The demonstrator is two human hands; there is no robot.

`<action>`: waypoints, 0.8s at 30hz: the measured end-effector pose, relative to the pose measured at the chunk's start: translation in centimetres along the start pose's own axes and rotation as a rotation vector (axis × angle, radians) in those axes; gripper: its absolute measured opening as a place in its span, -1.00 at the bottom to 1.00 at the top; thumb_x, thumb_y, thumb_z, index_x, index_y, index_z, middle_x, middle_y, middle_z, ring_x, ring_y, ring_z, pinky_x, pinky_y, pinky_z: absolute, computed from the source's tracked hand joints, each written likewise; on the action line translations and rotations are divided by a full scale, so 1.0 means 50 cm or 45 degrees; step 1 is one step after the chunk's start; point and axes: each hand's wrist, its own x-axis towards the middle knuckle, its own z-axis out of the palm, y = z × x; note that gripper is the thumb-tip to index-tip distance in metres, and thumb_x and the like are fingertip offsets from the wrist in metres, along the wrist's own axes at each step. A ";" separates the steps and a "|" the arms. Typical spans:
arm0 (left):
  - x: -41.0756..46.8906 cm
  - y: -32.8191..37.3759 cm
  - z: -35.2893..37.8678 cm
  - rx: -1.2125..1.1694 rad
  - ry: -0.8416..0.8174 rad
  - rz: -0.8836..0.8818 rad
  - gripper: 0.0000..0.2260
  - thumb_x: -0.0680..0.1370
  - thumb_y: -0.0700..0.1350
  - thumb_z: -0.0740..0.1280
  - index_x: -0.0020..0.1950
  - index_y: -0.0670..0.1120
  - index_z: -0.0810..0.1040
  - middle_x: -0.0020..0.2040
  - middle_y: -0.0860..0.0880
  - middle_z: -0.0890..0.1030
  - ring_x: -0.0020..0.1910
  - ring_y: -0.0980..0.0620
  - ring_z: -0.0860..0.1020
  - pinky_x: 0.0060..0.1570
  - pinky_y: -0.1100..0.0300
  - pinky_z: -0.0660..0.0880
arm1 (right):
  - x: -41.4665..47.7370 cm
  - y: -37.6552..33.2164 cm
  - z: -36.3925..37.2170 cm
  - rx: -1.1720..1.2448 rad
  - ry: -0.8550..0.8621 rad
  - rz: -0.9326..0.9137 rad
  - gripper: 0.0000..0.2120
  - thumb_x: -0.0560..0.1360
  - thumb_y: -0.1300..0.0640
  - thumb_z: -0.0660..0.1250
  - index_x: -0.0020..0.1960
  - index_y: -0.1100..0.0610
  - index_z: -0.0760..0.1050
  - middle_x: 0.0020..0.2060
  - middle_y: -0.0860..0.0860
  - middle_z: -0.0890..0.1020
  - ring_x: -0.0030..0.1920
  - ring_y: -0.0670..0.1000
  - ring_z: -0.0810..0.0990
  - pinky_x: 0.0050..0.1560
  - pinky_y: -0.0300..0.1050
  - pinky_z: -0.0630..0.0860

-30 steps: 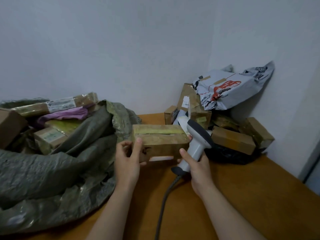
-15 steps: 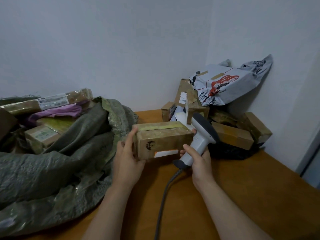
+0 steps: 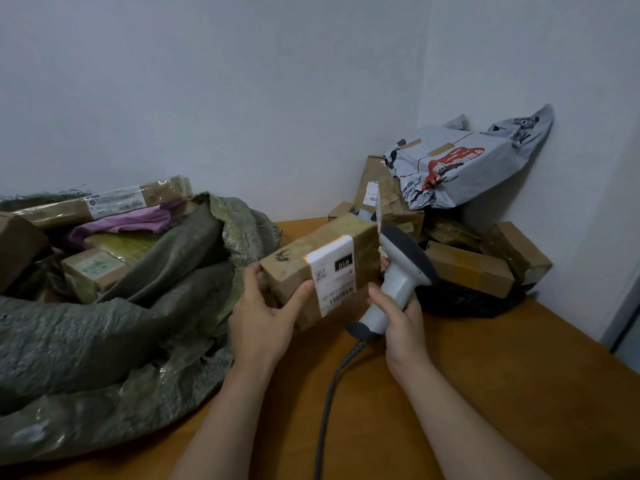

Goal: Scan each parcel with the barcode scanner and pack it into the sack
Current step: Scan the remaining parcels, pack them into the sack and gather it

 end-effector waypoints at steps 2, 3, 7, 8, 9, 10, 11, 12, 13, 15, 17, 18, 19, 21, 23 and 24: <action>0.003 0.001 -0.001 -0.081 0.006 -0.071 -0.30 0.44 0.38 0.43 0.51 0.33 0.22 0.17 0.10 0.62 0.03 0.04 0.65 -0.03 -0.06 0.67 | -0.003 0.000 0.002 0.010 -0.022 0.008 -0.72 0.50 0.18 0.46 0.15 -0.05 0.51 0.09 0.07 0.63 0.12 0.07 0.62 0.07 -0.07 0.53; 0.004 0.002 -0.002 -0.146 0.000 -0.102 -0.31 0.46 0.34 0.43 0.52 0.35 0.21 0.16 0.11 0.62 0.02 0.06 0.65 -0.04 -0.05 0.67 | -0.004 0.001 0.003 0.011 -0.030 0.017 -0.71 0.49 0.16 0.48 0.14 -0.05 0.50 0.07 0.06 0.63 0.11 0.07 0.62 0.05 -0.08 0.53; 0.003 0.009 0.012 -0.460 -0.039 -0.227 -0.53 0.54 0.16 0.45 0.40 0.19 0.38 0.17 0.06 0.64 -0.08 0.09 0.70 -0.22 0.16 0.67 | -0.007 0.004 0.009 0.000 -0.078 0.055 -0.51 0.31 0.01 0.54 0.22 -0.03 0.52 0.07 0.07 0.64 0.09 0.08 0.64 0.08 -0.04 0.55; 0.001 0.009 0.018 -0.494 -0.056 -0.257 -0.54 0.53 0.15 0.46 0.37 0.14 0.39 0.16 0.05 0.64 -0.06 0.09 0.70 -0.19 0.16 0.67 | -0.008 0.005 0.012 0.000 -0.105 0.045 -0.51 0.30 0.01 0.52 0.21 -0.05 0.54 0.08 0.04 0.66 0.09 0.05 0.65 0.10 -0.04 0.57; -0.001 0.010 0.024 -0.516 -0.070 -0.285 -0.54 0.51 0.16 0.48 0.33 0.09 0.41 0.14 0.05 0.64 -0.06 0.12 0.70 -0.13 0.09 0.69 | -0.009 0.007 0.015 -0.001 -0.146 0.031 -0.53 0.31 0.02 0.50 0.22 -0.07 0.55 0.08 0.00 0.69 0.10 0.02 0.67 0.10 -0.07 0.59; -0.002 0.012 0.029 -0.518 -0.082 -0.309 -0.54 0.49 0.17 0.50 0.28 0.05 0.44 0.11 0.07 0.63 -0.07 0.15 0.69 -0.06 0.03 0.69 | -0.011 0.009 0.018 -0.002 -0.180 0.030 -0.54 0.33 0.03 0.49 0.22 -0.08 0.55 0.08 -0.04 0.72 0.10 -0.01 0.69 0.09 -0.10 0.60; -0.004 0.014 0.032 -0.481 -0.095 -0.313 -0.56 0.48 0.16 0.52 0.23 0.03 0.46 0.07 0.10 0.62 -0.08 0.17 0.67 -0.03 0.02 0.68 | -0.012 0.011 0.020 0.002 -0.203 0.040 -0.53 0.33 0.03 0.49 0.23 -0.07 0.56 0.08 -0.05 0.72 0.10 -0.02 0.69 0.08 -0.10 0.61; -0.005 0.014 0.033 -0.420 -0.111 -0.305 -0.58 0.49 0.14 0.53 0.21 0.02 0.47 0.04 0.12 0.61 -0.08 0.19 0.63 -0.04 0.09 0.64 | -0.013 0.012 0.022 0.008 -0.204 0.053 -0.50 0.33 0.02 0.50 0.26 -0.05 0.55 0.10 -0.02 0.72 0.11 0.00 0.69 0.09 -0.08 0.61; -0.006 0.015 0.032 -0.357 -0.133 -0.296 -0.59 0.48 0.11 0.54 0.21 0.02 0.47 0.03 0.13 0.59 -0.07 0.23 0.59 -0.08 0.19 0.57 | -0.011 0.015 0.022 0.017 -0.193 0.067 -0.47 0.32 0.01 0.51 0.28 -0.03 0.55 0.11 0.01 0.71 0.13 0.03 0.69 0.12 -0.03 0.60; -0.004 0.013 0.026 -0.300 -0.175 -0.248 -0.52 0.45 0.03 0.58 0.28 0.01 0.47 0.07 0.17 0.59 -0.01 0.29 0.54 -0.12 0.31 0.47 | -0.008 0.013 0.022 0.057 -0.159 0.083 -0.45 0.31 0.02 0.56 0.28 -0.02 0.55 0.11 0.01 0.72 0.13 0.04 0.69 0.19 0.05 0.59; 0.000 0.007 0.019 -0.272 -0.213 -0.157 -0.35 0.41 -0.05 0.61 0.42 0.09 0.39 0.15 0.26 0.53 0.09 0.35 0.51 -0.07 0.37 0.44 | -0.005 0.011 0.023 0.106 -0.141 0.073 -0.47 0.33 0.05 0.58 0.27 -0.04 0.56 0.09 -0.06 0.74 0.12 -0.02 0.70 0.22 0.06 0.58; 0.001 0.003 0.017 -0.261 -0.226 -0.110 -0.24 0.40 -0.07 0.63 0.49 0.14 0.32 0.18 0.30 0.49 0.12 0.36 0.48 -0.04 0.38 0.42 | -0.005 0.009 0.025 0.132 -0.136 0.072 -0.48 0.33 0.06 0.53 0.28 -0.03 0.56 0.09 -0.06 0.74 0.12 -0.02 0.71 0.24 0.07 0.58; 0.001 0.003 0.015 -0.264 -0.242 -0.078 -0.14 0.39 -0.07 0.63 0.55 0.19 0.23 0.21 0.29 0.47 0.15 0.35 0.48 -0.01 0.36 0.42 | -0.005 0.009 0.026 0.156 -0.130 0.076 -0.48 0.32 0.07 0.50 0.29 -0.01 0.57 0.10 -0.05 0.74 0.13 -0.01 0.71 0.27 0.10 0.57; -0.001 0.007 0.010 -0.283 -0.246 -0.028 -0.01 0.41 -0.03 0.63 0.63 0.25 0.05 0.28 0.21 0.47 0.18 0.28 0.51 0.08 0.26 0.47 | -0.007 0.005 0.027 0.176 -0.144 0.078 -0.45 0.35 0.09 0.50 0.34 0.02 0.56 0.16 -0.02 0.72 0.20 0.02 0.68 0.37 0.17 0.51; 0.001 0.014 0.004 -0.343 -0.190 0.018 0.04 0.44 -0.01 0.61 0.65 0.29 -0.07 0.36 0.18 0.47 0.26 0.26 0.53 0.22 0.08 0.53 | -0.011 0.000 0.028 0.181 -0.190 0.056 -0.43 0.39 0.13 0.50 0.40 0.05 0.54 0.24 -0.02 0.69 0.28 0.00 0.64 0.43 0.15 0.46; 0.003 0.018 0.000 -0.379 -0.139 0.036 0.03 0.45 0.02 0.59 0.65 0.32 -0.08 0.42 0.16 0.45 0.31 0.26 0.52 0.29 -0.01 0.53 | -0.012 -0.001 0.027 0.179 -0.199 0.050 -0.44 0.41 0.13 0.47 0.41 0.06 0.54 0.26 -0.02 0.68 0.29 -0.01 0.63 0.44 0.14 0.45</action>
